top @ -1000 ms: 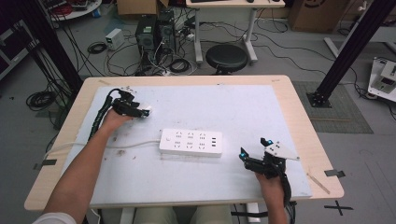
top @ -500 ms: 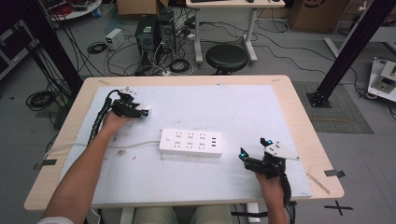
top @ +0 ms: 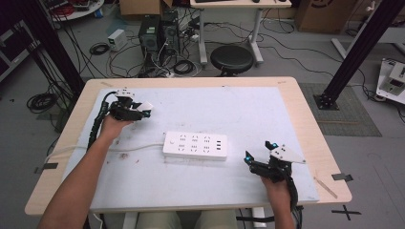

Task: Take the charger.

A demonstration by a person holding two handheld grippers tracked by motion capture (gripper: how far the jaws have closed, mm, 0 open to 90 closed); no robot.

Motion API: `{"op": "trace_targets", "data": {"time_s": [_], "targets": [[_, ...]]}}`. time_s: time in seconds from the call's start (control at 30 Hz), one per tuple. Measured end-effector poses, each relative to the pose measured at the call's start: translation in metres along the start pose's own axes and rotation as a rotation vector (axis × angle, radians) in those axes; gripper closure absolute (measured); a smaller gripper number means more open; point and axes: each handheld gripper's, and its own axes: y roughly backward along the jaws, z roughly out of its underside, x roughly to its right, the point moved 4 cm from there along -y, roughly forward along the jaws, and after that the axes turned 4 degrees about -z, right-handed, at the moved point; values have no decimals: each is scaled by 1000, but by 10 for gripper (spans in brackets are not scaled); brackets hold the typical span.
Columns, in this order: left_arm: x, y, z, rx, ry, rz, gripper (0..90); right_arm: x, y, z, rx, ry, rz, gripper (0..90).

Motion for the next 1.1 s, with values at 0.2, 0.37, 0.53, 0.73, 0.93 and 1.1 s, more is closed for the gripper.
{"op": "trace_targets", "data": {"time_s": [0.2, 0.37, 0.53, 0.73, 0.93, 1.1], "targets": [[16, 26, -6, 66, -18, 11, 425, 1, 0, 0, -8, -19, -8, 157], [31, 44, -6, 93, -40, 22, 425, 2, -1, 0, -9, -22, -3, 158], [49, 62, 0, 122, -73, 24, 425, 2, -1, 0, -17, -22, -30, 158], [68, 83, 5, 168, -86, 39, 425, 5, 0, -1, -14, -66, -39, 158], [86, 97, 6, 191, -121, 64, 425, 5, 2, -4, -29, -78, -66, 158], [105, 106, 7, 203, -165, 99, 425, -4, 9, -17, -34, -35, -97, 159]]}}
